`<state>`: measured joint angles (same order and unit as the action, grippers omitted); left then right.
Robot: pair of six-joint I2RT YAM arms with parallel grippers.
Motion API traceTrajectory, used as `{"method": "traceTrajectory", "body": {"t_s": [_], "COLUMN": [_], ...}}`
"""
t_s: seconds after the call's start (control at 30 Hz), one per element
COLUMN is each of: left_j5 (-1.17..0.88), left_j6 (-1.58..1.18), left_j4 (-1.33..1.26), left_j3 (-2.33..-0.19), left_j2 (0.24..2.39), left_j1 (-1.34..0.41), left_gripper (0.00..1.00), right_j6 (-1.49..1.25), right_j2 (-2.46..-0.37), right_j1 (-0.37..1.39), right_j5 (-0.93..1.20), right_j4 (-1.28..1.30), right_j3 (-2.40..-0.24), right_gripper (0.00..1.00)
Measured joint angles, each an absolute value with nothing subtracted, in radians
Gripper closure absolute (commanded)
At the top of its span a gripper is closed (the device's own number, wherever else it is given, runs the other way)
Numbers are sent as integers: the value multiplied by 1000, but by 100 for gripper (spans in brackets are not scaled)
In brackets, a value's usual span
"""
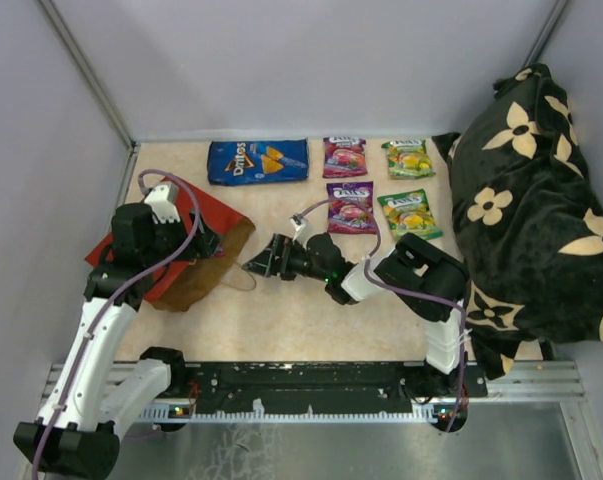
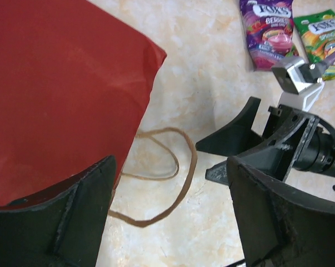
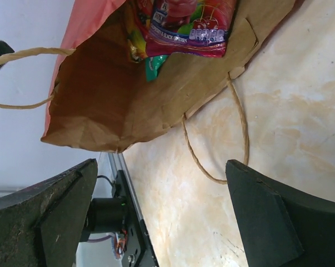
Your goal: Take the snacks out of the paper bag
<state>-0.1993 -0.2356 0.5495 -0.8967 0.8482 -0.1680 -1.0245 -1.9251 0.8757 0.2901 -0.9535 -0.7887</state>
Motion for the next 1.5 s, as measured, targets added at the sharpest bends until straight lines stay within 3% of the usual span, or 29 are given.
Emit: {"method": "traceTrajectory", "body": {"t_s": [0.23, 0.3, 0.4, 0.47, 0.5, 0.7, 0.97, 1.27, 1.5], "left_j5": [-185, -186, -194, -199, -200, -174, -104, 39, 110], "left_j6": [-239, -238, -236, -237, -237, -255, -274, -256, -215], "left_j4": [588, 586, 582, 581, 579, 542, 443, 430, 564], "left_j3": [-871, -870, -857, -853, -853, -856, -903, -927, -1074], "left_j2": [829, 849, 887, 907, 918, 935, 941, 916, 909], "left_j1": [-169, -169, -169, -169, -169, -169, -169, -169, -169], "left_gripper": [24, 44, 80, 98, 100, 100, 100, 100, 100], "right_j6": [-1030, -1043, -1090, -1151, -1189, -1523, -1925, -2043, -2056], "right_j2": [-1925, -1930, -1961, -1991, -2010, -2144, -2241, -2304, -2304], "right_j1": [892, 904, 931, 945, 951, 987, 1080, 1085, 1081], "right_j5": [296, 288, 249, 216, 197, 29, -120, -134, -193], "right_j4": [-953, -955, -971, -992, -1011, -1074, -1038, -883, -511], "right_j3": [-815, -842, -888, -907, -914, -947, -1054, -1225, -1396], "right_gripper": [1, 1, 3, 9, 12, 23, 27, 36, 35]}}
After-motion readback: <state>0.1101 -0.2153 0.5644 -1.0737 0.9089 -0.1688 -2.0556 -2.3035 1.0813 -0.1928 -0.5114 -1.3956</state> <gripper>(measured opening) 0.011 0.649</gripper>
